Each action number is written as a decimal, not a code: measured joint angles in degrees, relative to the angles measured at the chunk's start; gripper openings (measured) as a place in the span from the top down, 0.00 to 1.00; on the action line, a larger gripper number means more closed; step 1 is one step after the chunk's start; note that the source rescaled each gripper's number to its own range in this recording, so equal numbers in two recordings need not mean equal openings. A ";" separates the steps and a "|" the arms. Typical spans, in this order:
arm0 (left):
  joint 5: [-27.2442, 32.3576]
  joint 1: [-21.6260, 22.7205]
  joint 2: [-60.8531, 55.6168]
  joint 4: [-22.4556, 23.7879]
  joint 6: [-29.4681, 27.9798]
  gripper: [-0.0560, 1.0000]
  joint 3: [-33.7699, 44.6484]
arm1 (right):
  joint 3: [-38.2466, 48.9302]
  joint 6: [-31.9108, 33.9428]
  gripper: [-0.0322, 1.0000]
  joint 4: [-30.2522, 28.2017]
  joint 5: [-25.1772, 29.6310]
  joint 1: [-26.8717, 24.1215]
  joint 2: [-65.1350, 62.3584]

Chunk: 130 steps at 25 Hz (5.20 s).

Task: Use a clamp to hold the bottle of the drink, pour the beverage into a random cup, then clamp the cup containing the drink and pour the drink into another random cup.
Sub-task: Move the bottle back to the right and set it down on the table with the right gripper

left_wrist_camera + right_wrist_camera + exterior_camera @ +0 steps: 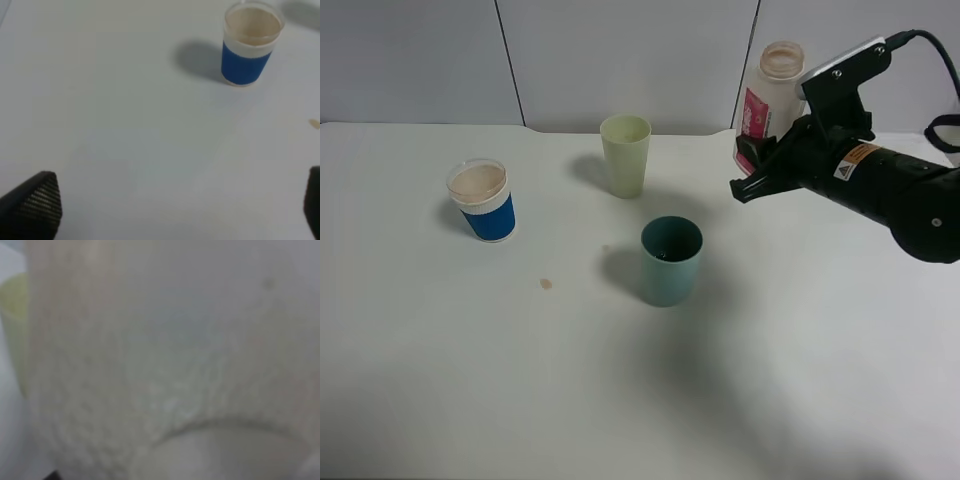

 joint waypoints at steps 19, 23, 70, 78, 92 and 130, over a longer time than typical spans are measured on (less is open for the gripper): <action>0.00 0.00 0.00 0.00 0.00 0.06 0.00 | 0.16 1.12 0.97 6.28 -22.29 0.00 18.89; 0.00 0.00 0.00 0.00 0.00 0.06 0.00 | 0.11 3.69 0.97 8.15 -24.38 0.00 21.57; 0.00 0.00 0.00 0.00 0.00 0.06 0.00 | 0.11 10.42 0.97 13.23 -25.49 -5.36 27.17; 0.00 0.00 0.00 0.00 0.00 0.06 0.00 | 0.11 10.75 0.97 13.28 -25.49 -5.36 27.17; 0.00 0.00 0.00 0.00 0.00 0.06 0.00 | 0.11 10.75 0.97 14.73 -25.49 -5.36 27.17; 0.00 0.00 0.00 0.00 0.00 0.06 0.00 | 0.11 14.49 0.27 15.87 -25.60 -5.36 27.17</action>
